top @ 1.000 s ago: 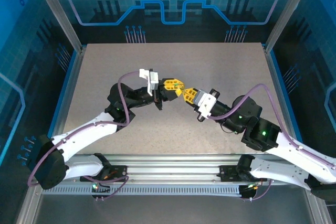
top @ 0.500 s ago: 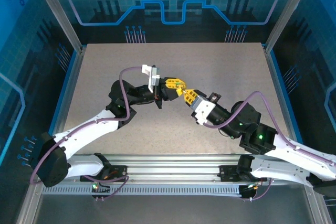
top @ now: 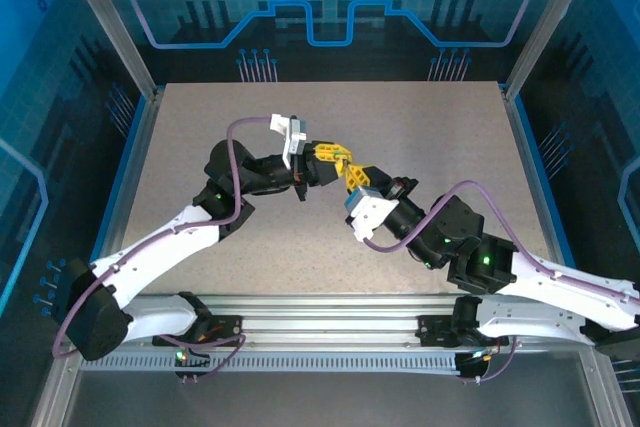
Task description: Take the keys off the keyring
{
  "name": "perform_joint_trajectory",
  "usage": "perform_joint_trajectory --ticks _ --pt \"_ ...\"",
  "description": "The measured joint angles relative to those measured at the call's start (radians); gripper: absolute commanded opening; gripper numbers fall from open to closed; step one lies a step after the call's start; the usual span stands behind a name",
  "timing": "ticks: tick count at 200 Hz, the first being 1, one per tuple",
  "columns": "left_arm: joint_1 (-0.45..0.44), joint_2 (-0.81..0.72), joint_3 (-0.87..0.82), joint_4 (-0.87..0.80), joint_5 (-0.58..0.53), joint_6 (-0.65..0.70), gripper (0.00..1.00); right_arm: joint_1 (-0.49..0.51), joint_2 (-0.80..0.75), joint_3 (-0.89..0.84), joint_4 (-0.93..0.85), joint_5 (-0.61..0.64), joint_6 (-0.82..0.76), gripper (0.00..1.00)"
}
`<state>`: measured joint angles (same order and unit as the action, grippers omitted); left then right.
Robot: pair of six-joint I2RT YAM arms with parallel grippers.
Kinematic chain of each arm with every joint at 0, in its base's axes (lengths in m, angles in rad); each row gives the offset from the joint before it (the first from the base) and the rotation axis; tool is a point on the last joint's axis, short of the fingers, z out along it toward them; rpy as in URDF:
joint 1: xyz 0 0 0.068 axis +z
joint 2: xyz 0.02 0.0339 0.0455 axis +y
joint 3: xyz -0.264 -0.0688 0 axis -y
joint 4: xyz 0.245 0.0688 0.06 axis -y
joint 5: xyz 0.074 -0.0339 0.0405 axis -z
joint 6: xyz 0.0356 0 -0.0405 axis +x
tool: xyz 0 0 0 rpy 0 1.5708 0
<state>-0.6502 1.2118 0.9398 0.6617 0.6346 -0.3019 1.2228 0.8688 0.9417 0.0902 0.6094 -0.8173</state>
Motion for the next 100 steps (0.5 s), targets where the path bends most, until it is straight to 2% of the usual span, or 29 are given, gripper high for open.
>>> perform_joint_trajectory --ticks 42,100 --pt "-0.001 -0.022 0.0 -0.028 -0.007 0.003 0.0 -0.014 0.0 0.016 -0.023 -0.053 0.005 0.0" --pt "0.014 -0.014 -0.001 0.035 0.094 -0.113 0.0 -0.014 -0.031 0.014 -0.045 -0.12 0.005 0.0"
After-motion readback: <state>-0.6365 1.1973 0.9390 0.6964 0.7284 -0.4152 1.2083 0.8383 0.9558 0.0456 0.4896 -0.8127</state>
